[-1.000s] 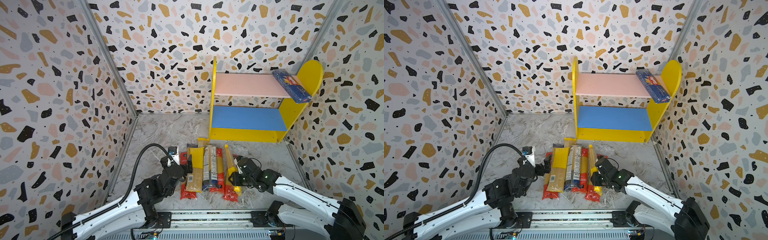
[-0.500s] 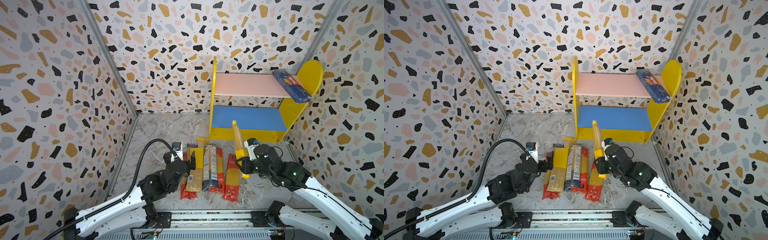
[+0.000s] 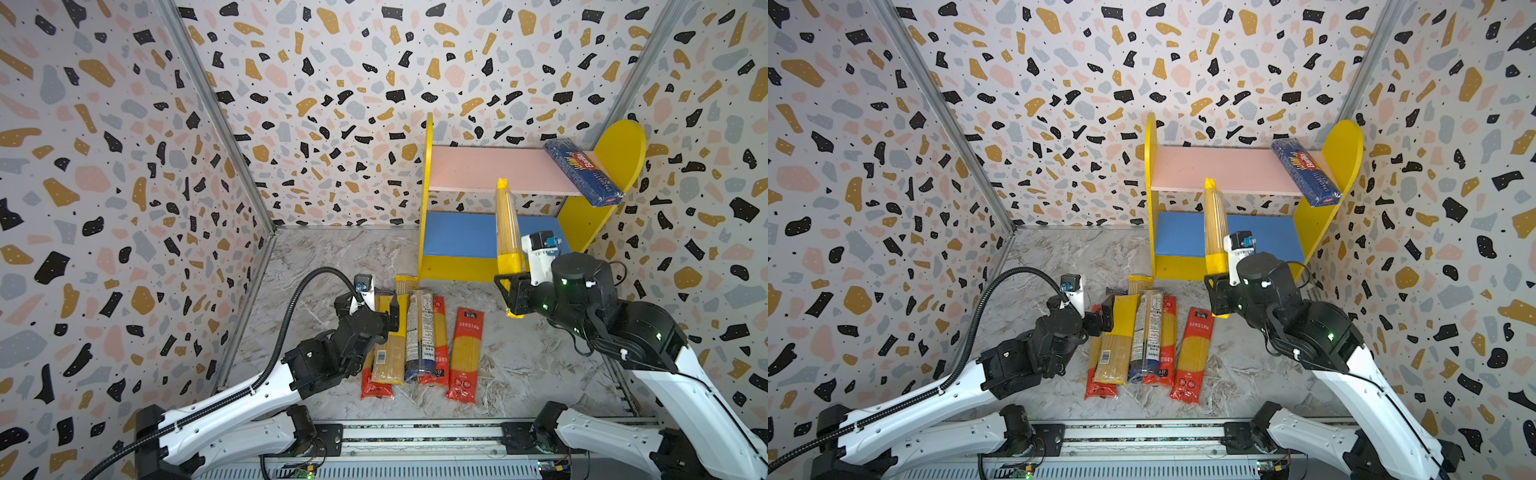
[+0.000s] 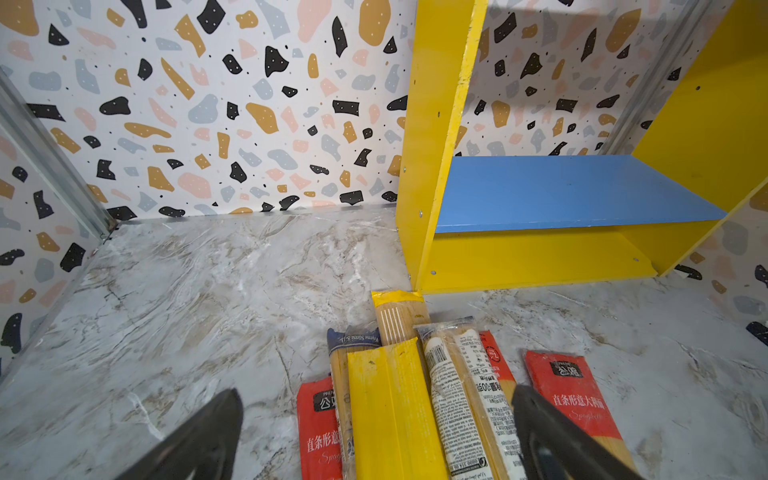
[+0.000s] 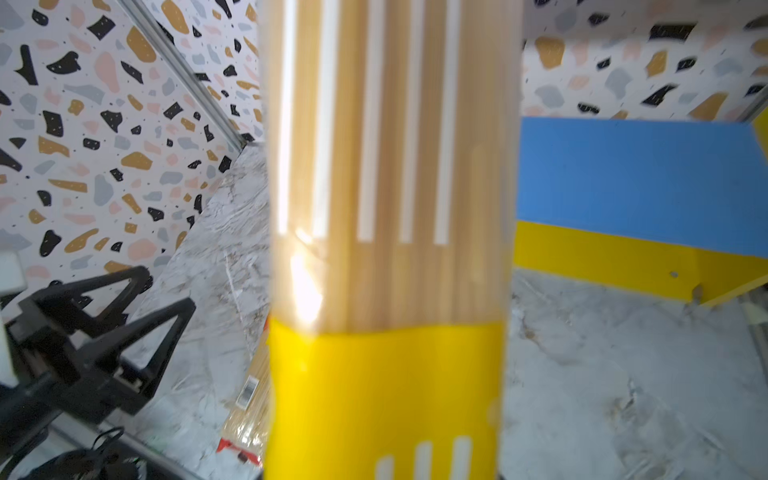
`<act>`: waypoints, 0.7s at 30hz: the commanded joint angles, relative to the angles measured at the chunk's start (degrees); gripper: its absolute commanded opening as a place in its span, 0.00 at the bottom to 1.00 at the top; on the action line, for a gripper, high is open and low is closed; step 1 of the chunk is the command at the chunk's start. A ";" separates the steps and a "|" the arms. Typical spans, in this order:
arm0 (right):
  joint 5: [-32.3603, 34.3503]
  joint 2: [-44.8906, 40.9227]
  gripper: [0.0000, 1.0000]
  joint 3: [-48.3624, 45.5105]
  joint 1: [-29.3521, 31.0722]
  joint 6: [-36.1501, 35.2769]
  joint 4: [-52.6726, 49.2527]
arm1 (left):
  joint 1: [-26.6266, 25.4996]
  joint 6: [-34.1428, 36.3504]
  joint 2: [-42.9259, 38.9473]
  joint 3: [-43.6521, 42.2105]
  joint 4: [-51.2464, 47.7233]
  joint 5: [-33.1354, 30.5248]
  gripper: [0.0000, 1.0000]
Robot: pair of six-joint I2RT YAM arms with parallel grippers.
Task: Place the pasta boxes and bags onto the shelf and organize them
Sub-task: 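Lift the yellow-banded bag upright with the right gripper toward the pink shelf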
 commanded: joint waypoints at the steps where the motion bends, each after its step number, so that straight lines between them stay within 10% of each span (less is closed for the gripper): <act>1: 9.03 4.30 0.00 10.57 -0.11 -6.91 5.17 | -0.34 4.33 2.24 6.03 2.38 2.37 1.00; 21: 7.76 31.50 0.00 46.33 -22.60 -21.47 8.90 | -0.28 17.41 24.70 30.69 11.62 11.94 1.00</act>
